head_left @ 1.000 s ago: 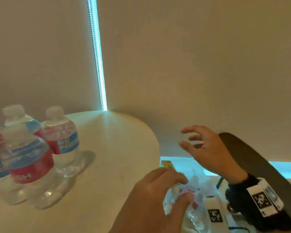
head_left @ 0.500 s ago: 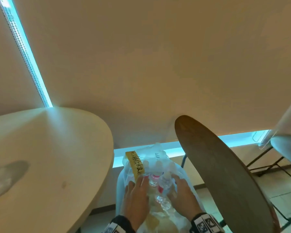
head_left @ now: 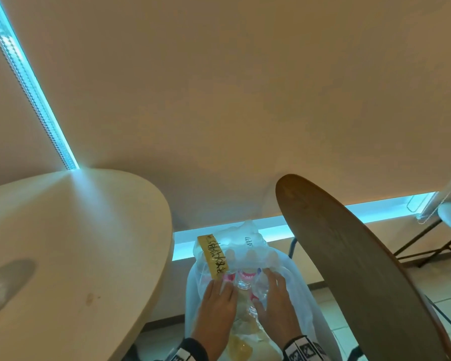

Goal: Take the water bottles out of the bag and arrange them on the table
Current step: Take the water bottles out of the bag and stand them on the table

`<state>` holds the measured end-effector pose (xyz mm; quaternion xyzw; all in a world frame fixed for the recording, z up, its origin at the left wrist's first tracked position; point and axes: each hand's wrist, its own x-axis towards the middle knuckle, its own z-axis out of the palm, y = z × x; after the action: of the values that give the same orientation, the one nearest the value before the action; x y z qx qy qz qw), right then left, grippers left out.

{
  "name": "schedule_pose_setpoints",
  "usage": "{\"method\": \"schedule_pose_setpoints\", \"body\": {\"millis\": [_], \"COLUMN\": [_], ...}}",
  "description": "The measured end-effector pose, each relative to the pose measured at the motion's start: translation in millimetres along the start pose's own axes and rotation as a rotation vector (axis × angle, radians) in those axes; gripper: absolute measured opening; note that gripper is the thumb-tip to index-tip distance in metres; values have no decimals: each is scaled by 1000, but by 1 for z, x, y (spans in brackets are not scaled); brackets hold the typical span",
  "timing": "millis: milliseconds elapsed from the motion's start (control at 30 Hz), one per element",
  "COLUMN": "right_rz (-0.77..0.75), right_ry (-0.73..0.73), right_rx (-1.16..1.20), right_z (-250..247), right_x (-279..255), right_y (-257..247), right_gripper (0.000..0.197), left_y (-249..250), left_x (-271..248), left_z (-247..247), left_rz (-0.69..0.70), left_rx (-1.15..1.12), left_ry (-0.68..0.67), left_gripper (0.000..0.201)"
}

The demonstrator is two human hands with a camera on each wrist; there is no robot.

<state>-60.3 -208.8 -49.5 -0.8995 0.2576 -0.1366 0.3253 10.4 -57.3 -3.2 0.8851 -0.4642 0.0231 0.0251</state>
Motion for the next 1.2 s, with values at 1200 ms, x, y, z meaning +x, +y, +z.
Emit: {"method": "schedule_pose_setpoints", "body": {"millis": [1200], "right_rz": [-592], "right_ry": [213], "right_rx": [433], "right_z": [-218], "right_x": [-30], "right_y": [-232], "right_gripper": [59], "left_y": [15], "left_x": [-120], "left_z": [-298], "left_rz": [-498], "left_rx": [-311], "left_ry": [604], "left_gripper": [48]}}
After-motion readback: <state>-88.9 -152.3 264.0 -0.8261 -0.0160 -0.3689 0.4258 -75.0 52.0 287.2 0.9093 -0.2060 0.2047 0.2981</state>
